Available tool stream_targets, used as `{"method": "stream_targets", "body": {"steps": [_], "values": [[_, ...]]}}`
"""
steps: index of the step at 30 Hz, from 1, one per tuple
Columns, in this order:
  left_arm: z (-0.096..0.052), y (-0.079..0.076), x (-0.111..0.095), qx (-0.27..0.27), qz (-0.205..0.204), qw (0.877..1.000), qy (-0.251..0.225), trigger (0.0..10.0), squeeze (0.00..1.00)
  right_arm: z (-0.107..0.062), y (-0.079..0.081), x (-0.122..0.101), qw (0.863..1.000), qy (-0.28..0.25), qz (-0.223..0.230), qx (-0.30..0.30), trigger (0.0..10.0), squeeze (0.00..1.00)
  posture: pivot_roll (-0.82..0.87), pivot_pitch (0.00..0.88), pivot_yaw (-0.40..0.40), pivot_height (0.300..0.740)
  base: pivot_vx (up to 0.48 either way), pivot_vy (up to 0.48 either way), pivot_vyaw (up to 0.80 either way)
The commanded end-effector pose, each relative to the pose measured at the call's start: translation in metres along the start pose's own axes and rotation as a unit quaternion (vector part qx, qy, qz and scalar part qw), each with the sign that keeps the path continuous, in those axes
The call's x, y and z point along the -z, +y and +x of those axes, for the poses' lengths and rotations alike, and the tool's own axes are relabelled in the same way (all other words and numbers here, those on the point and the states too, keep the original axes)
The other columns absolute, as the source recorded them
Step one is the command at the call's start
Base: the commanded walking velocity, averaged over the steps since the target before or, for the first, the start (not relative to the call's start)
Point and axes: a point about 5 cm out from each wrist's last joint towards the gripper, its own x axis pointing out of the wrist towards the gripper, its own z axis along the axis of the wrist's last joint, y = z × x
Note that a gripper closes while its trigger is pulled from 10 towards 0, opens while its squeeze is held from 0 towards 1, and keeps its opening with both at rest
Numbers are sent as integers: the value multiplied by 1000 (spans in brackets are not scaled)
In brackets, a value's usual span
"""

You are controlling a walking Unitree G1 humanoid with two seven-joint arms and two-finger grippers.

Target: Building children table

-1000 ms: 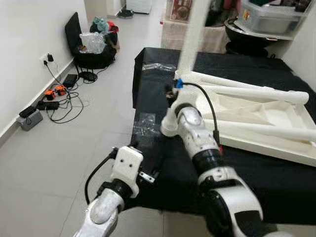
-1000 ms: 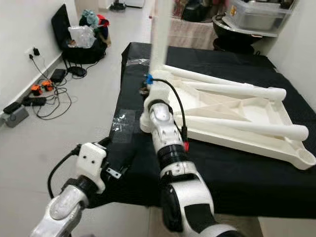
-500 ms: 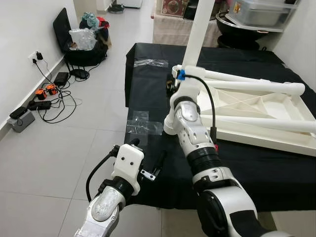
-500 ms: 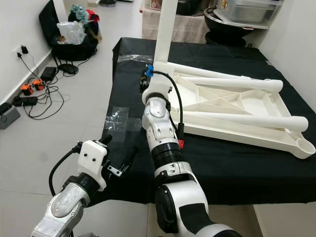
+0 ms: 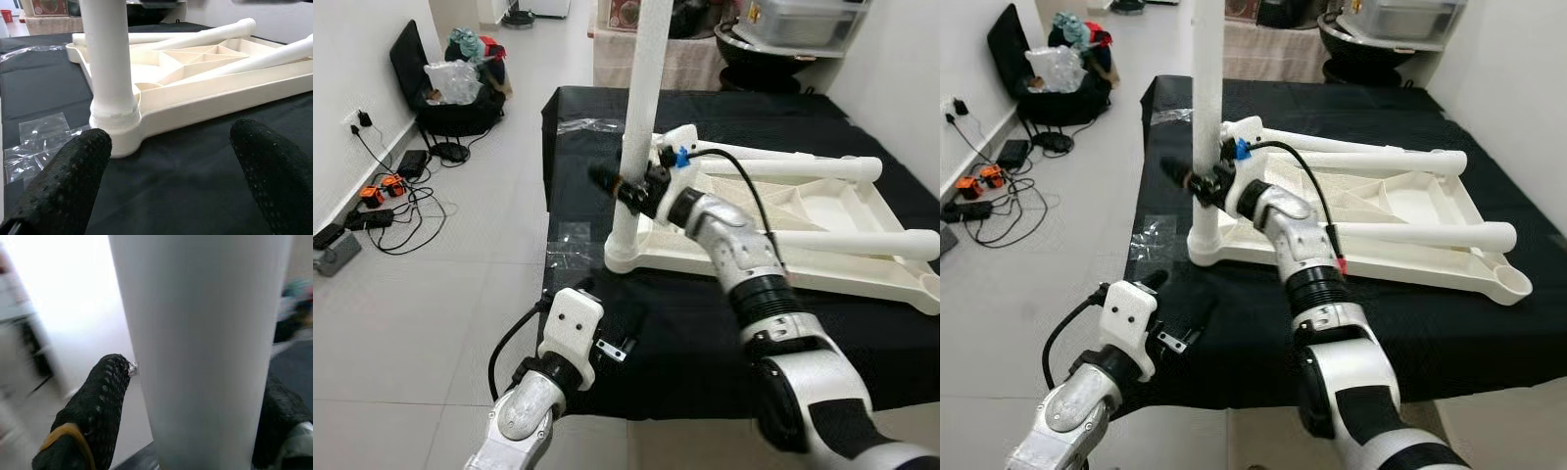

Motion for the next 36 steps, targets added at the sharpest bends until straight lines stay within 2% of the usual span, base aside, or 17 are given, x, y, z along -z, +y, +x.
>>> {"method": "stream_targets", "body": {"steps": [1, 5, 8, 9, 11, 14, 16, 17, 18, 20, 22, 23, 25, 27, 32, 35, 36], "values": [[-1, -1, 3, 1, 1, 1000, 5, 10000, 0, 5, 14, 15, 996, 32, 24, -83, 10000, 0, 85, 31, -108, 740, 0, 0, 0], [-2, -1, 4, 2, 0, 1000, 6, 10000, 0, 6, 19, 15, 989, 29, 43, -136, 10000, 0, 91, 26, -105, 740, 0, 0, 0], [-2, -1, 4, 2, 0, 1000, 7, 10000, 0, 8, 19, 16, 989, 32, 43, -141, 10000, 0, 91, 26, -105, 740, 0, 0, 0], [-3, -2, 4, 3, 1, 1000, 7, 10000, 0, 11, 17, 17, 991, 31, 45, -124, 471, 0, 94, 19, -107, 740, 0, 0, 0], [-3, -2, 4, 3, 1, 1000, 7, 10000, 0, 13, 17, 17, 992, 22, 49, -115, 0, 0, 96, 15, -108, 740, 0, 0, 0], [-3, -2, 4, 1, 1, 1000, 7, 10000, 0, 15, 16, 16, 994, 12, 52, -98, 0, 0, 95, 15, -109, 740, 0, 0, 0], [-3, -2, 4, 0, 1, 1000, 6, 10000, 0, 17, 15, 15, 996, -1, 54, -74, 0, 0, 91, 13, -108, 740, 0, 0, 0], [-3, -2, 4, -1, 1, 1000, 6, 10000, 0, 17, 11, 17, 998, -8, 57, -33, 0, 0, 91, 13, -109, 740, 0, 0, 0], [-3, -2, 4, -1, 1, 1000, 6, 10000, 0, 17, 11, 17, 998, -8, 57, -33, 0, 0, 91, 13, -109, 740, 0, 0, 0], [-2, -1, 4, -2, 1, 1000, 6, 10000, 0, 16, 3, 21, 996, -18, 50, 69, 0, 0, 89, 16, -106, 740, 0, 0, 0], [-2, -1, 4, -2, 1, 1000, 7, 10000, 0, 10, -9, 24, 979, -19, 20, 204, 0, 0, 87, 20, -105, 740, 0, 0, 0], [-2, -1, 4, -2, 1, 1000, 7, 10000, 0, 10, -9, 24, 979, -19, 20, 204, 0, 0, 87, 20, -105, 740, 0, 0, 0], [-1, 0, 4, -2, 1, 1000, 6, 10000, 0, -2, -18, 29, 945, -17, 3, 326, 0, 0, 79, 24, -98, 740, 0, 0, 0], [0, 0, 4, -1, 1, 1000, 6, 10000, 0, -15, -22, 32, 912, -16, -13, 409, 0, 0, 79, 23, -101, 740, 0, 0, 0], [0, 0, 4, 0, 1, 1000, 7, 10000, 0, -33, -27, 33, 846, -16, -14, 533, 0, 0, 76, 25, -101, 740, 0, 0, 0], [0, 0, 4, -1, 2, 1000, 6, 10000, 0, -36, -31, 29, 820, -15, -20, 572, 0, 0, 79, 27, -103, 740, 0, 0, 0], [0, 0, 4, -1, 2, 1000, 6, 10000, 0, -36, -31, 29, 820, -15, -20, 572, 0, 0, 79, 27, -103, 740, 0, 0, 0]]}}
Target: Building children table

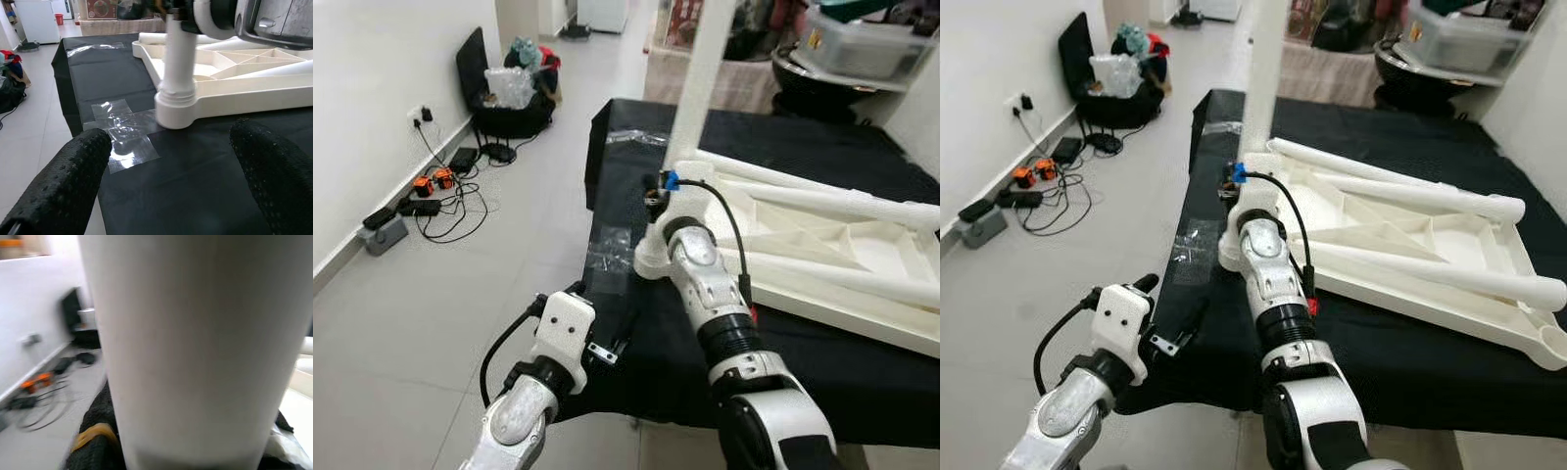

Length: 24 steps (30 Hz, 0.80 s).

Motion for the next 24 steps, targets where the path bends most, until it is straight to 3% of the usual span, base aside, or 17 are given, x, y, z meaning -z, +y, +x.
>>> {"method": "stream_targets", "body": {"steps": [1, 2, 6, 12, 13, 14, 15, 16, 18, 19, 20, 23, 24], "values": [[1, -1, 1, 3, 0, 1000, 2, 10000, 0, 4, -14, 1, 999, 11, -16, 42, 0, 0, 79, 27, -103, 740, 0, 0, 0], [1, -1, 1, 3, 0, 1000, 2, 10000, 0, 7, -11, -4, 999, 4, -24, 40, 10000, 0, 80, 28, -103, 740, 0, 0, 0], [1, -1, 1, 3, -1, 1000, 2, 10000, 0, 10, -9, -10, 998, -12, -51, 32, 10000, 0, 80, 28, -103, 740, 0, 0, 0], [2, -1, 1, 3, -1, 1000, 2, 10000, 0, 16, -15, -8, 999, -2, -33, -16, 10000, 0, 80, 30, -103, 740, 0, 0, 0], [2, -1, 1, 3, 0, 1000, 1, 10000, 0, 21, -26, -8, 998, 11, -55, -34, 10000, 1000, 81, 31, -106, 740, 0, 0, 0], [2, -1, 1, 2, 0, 1000, 1, 10000, 0, 24, -33, -8, 996, 27, -56, -56, 10000, 878, 81, 31, -106, 740, 0, 0, 0], [2, -1, 1, 2, 0, 1000, 1, 10000, 0, 24, -33, -8, 996, 27, -56, -56, 10000, 878, 81, 31, -106, 740, 0, 0, 0], [1, -1, 1, 2, 0, 1000, 1, 10000, 0, 26, -37, -8, 994, 47, -54, -87, 10000, 0, 80, 32, -105, 740, 0, 0, 0], [1, -1, 1, 2, 0, 1000, 1, 10000, 0, 26, -37, -8, 994, 47, -54, -87, 10000, 0, 80, 32, -105, 740, 0, 0, 0], [1, -1, 1, 2, -1, 1000, 1, 10000, 0, 25, -31, -6, 972, 88, -25, -218, 10000, 0, 81, 32, -105, 740, 0, 0, 0], [1, -1, 1, 2, -1, 1000, 1, 10000, 0, 23, -29, -6, 959, 99, -21, -264, 10000, 0, 81, 32, -105, 740, 0, 0, 0], [1, -1, 1, 2, -1, 1000, 1, 10000, 0, 23, -29, -6, 959, 99, -21, -264, 10000, 0, 81, 32, -105, 740, 0, 0, 0], [1, -1, 1, 3, -1, 1000, 1, 10000, 0, 19, -27, -4, 938, 113, -14, -326, 10000, 0, 84, 31, -106, 740, 0, 0, 0]]}}
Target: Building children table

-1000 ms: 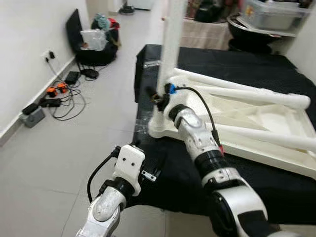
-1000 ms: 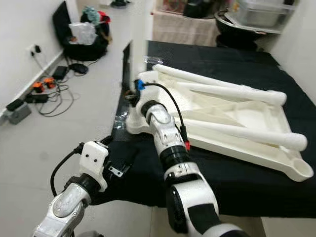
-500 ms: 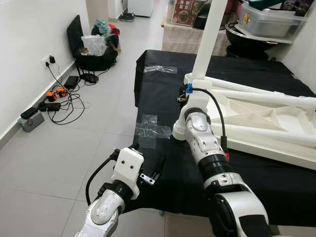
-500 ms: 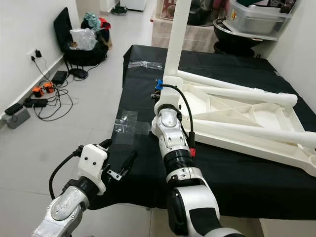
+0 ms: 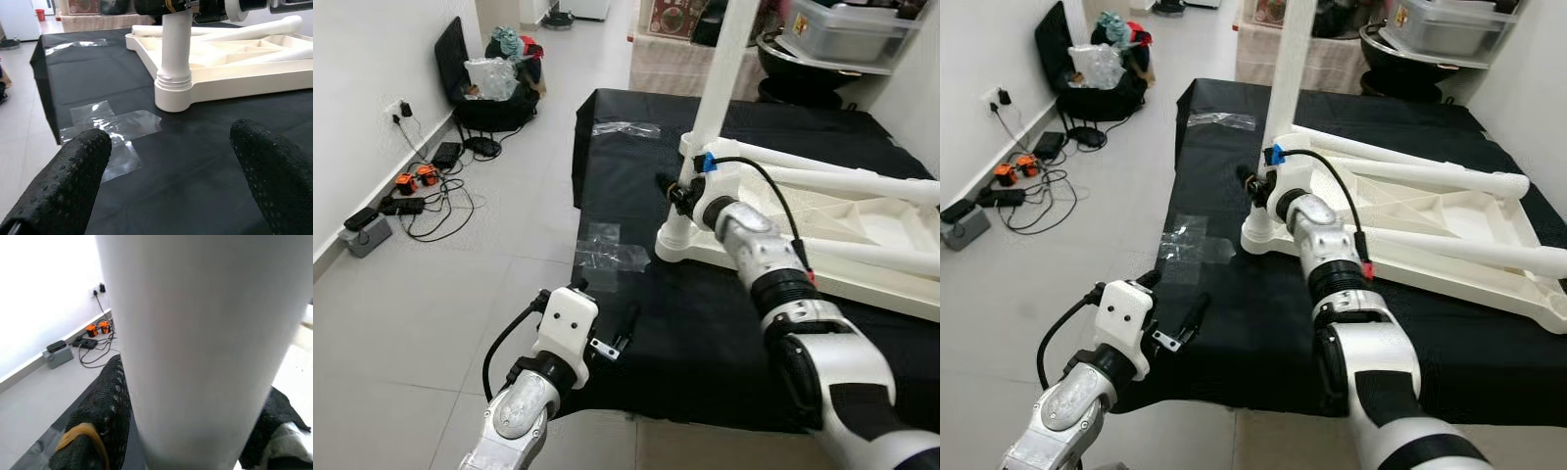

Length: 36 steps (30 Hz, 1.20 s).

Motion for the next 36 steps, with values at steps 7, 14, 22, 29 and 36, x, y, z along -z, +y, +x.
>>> {"method": "stream_targets", "body": {"steps": [7, 14, 22, 29, 36], "values": [[0, -2, 1, 2, -1, 1000, 0, 10000, 0, -12, 16, 10, 968, 37, 13, -248, 10000, 0, 95, 30, -112, 740, 0, 0, 0], [-1, -3, 1, 2, 0, 1000, 0, 10000, 0, -19, 8, 7, 952, 37, 38, -301, 10000, 0, 103, 24, -111, 740, 0, 0, 0], [-2, -3, 1, 4, 1, 1000, 1, 10000, 0, -16, 16, 12, 949, 42, 29, -310, 0, 0, 104, 23, -110, 740, 0, 0, 0], [-1, -2, 1, 4, 1, 1000, 1, 10000, 0, -7, 4, 12, 987, 17, 33, -157, 0, 0, 101, 21, -109, 740, 0, 0, 0], [-1, -2, 1, 4, 0, 1000, 1, 10000, 0, -15, -41, 8, 984, -11, 36, 175, 0, 0, 95, 18, -108, 740, 0, 0, 0]]}}
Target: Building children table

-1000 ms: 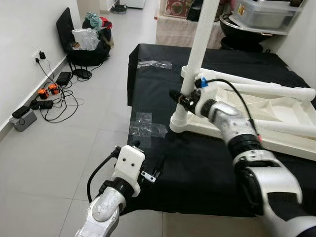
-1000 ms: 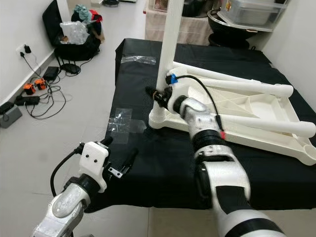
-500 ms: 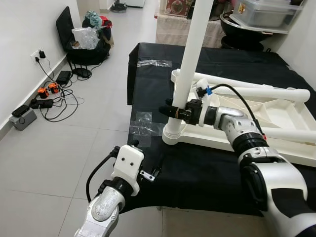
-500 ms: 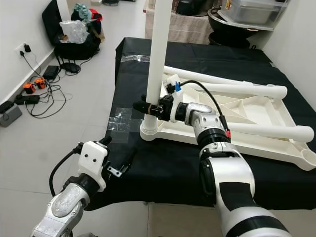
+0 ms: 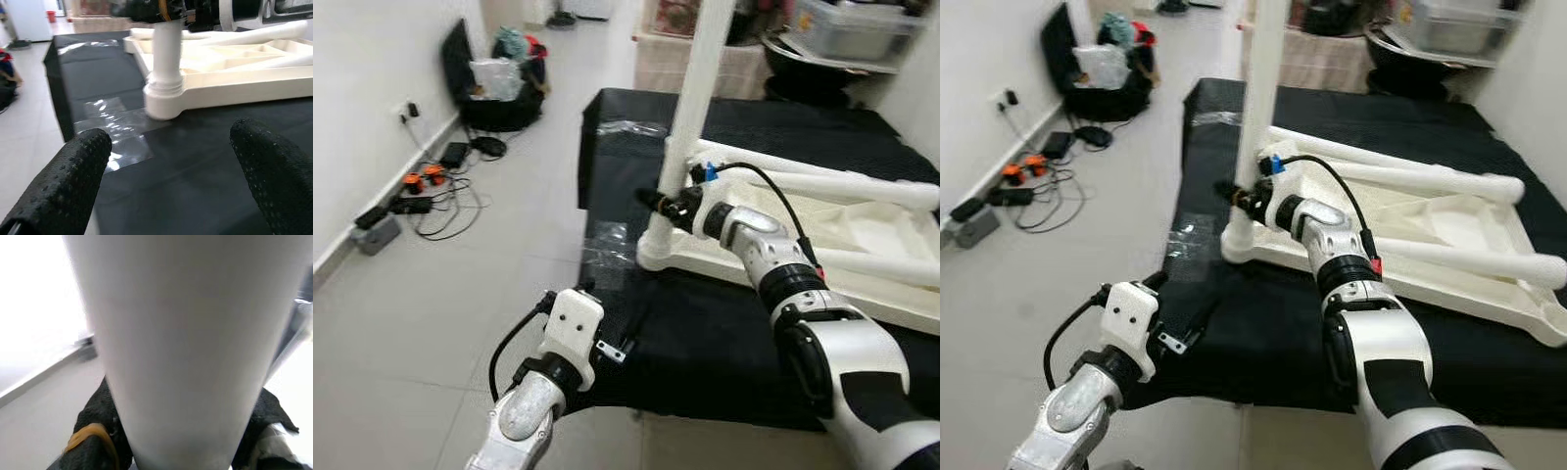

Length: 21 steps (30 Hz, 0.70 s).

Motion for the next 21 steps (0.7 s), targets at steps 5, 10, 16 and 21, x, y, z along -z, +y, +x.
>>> {"method": "stream_targets", "body": {"steps": [5, 10, 16, 21], "values": [[0, -1, 1, 2, 2, 1000, 0, 10000, 0, -30, -57, 0, 936, -34, 18, 349, 0, 0, 91, 19, -107, 740, 0, 0, 0], [0, -1, 1, 2, 1, 1000, 1, 10000, 0, -28, -50, 5, 920, -40, 27, 388, 2745, 0, 92, 19, -107, 740, 0, 0, 0], [1, -1, 1, 2, 1, 1000, 1, 10000, 0, -10, -25, 0, 959, -47, 19, 278, 10000, 1000, 86, 23, -105, 740, 0, 0, 0], [2, 0, 1, 2, 1, 1000, 0, 10000, 0, -6, -20, 0, 976, -36, -22, 215, 10000, 812, 87, 19, -107, 740, 0, 0, 0]]}}
